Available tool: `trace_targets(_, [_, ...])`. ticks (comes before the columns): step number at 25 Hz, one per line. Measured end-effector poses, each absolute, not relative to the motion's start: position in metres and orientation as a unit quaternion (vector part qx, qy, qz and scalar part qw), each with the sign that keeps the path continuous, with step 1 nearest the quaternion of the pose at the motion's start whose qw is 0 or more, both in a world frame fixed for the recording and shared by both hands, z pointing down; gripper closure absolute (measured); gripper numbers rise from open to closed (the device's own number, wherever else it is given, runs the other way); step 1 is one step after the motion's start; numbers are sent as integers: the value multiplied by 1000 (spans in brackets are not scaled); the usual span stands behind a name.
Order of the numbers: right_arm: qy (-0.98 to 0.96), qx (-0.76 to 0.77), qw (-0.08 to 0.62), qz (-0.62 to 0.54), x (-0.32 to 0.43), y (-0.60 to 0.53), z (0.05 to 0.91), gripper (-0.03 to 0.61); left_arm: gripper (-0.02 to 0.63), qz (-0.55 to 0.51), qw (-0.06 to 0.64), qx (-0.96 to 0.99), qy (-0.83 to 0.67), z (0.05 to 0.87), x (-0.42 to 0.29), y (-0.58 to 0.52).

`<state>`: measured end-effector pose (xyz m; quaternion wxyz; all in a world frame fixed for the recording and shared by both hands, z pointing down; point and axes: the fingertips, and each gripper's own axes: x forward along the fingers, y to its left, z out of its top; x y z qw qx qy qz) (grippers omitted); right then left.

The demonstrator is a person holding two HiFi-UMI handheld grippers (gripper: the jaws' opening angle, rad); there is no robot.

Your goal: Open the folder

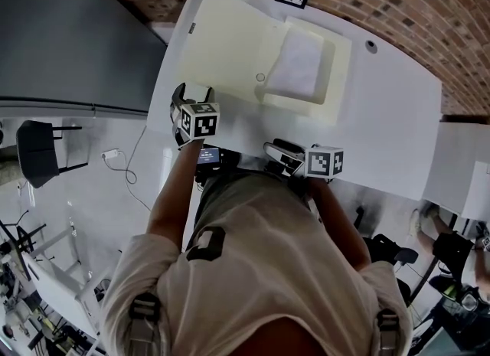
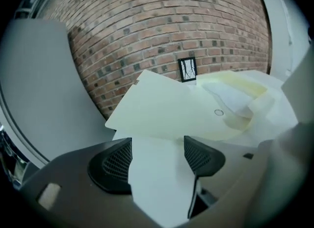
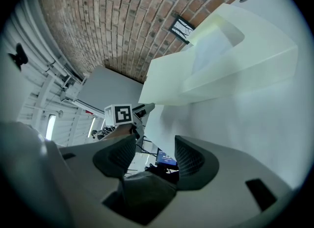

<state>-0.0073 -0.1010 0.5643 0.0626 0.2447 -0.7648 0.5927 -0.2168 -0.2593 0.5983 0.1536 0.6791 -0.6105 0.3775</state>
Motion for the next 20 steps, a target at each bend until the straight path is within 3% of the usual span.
trace_targets(7, [-812, 253, 136, 508, -9, -107, 559, 339, 298, 427, 96, 672, -597, 596, -219, -259])
trace_targets(12, [-820, 224, 137, 508, -24, -102, 555, 339, 299, 476, 17, 660, -581, 593, -224, -255])
trace_targets(16, [-815, 232, 136, 513, -20, -104, 557, 339, 299, 428, -28, 699, -573, 554, -212, -249])
trace_targets(20, [-811, 231, 132, 521, -19, -105, 560, 339, 344, 381, -142, 775, -484, 494, -144, -233])
